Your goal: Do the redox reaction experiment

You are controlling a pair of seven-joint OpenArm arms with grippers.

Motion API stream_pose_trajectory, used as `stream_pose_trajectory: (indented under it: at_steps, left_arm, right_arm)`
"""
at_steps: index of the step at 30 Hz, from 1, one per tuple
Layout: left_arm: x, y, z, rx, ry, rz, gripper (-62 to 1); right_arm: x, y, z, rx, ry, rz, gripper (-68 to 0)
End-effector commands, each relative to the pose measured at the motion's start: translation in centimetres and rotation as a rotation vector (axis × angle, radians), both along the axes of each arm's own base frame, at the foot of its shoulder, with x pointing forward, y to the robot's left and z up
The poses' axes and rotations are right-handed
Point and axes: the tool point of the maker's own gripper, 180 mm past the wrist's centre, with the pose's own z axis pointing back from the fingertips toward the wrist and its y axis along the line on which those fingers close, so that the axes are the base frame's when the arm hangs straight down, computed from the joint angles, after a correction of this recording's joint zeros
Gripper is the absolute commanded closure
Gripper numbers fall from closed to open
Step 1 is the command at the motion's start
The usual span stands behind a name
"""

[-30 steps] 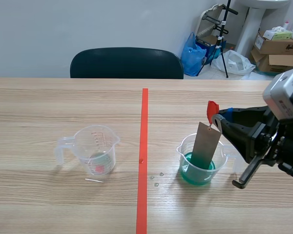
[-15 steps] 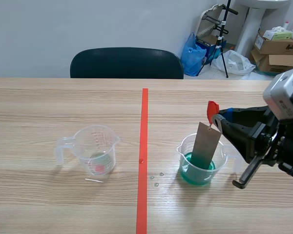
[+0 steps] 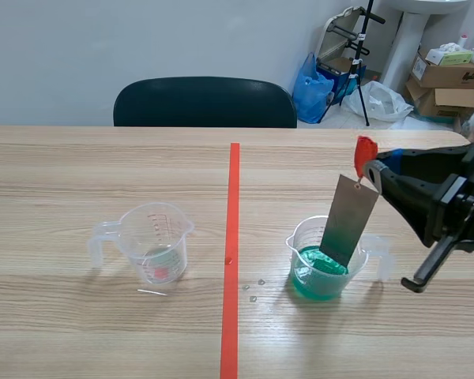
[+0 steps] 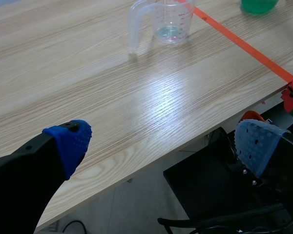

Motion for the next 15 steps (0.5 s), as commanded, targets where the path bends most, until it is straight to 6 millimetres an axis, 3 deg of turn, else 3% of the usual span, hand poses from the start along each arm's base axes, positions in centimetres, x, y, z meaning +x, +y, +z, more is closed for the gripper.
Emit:
stream_pose_trajectory:
  at_steps: [1,15]
  left_arm:
    - [0.3,-0.4,0.6,-0.023,-0.027,-0.002,-62.3]
    - [0.3,-0.4,0.6,-0.023,-0.027,-0.002,-62.3]
  right_arm:
    - [0.2,-0.1,1.8,0.012,-0.048,0.006,-1.9]
    - [-1.4,0.3,5.7,0.043,-0.09,0.053,-2.0]
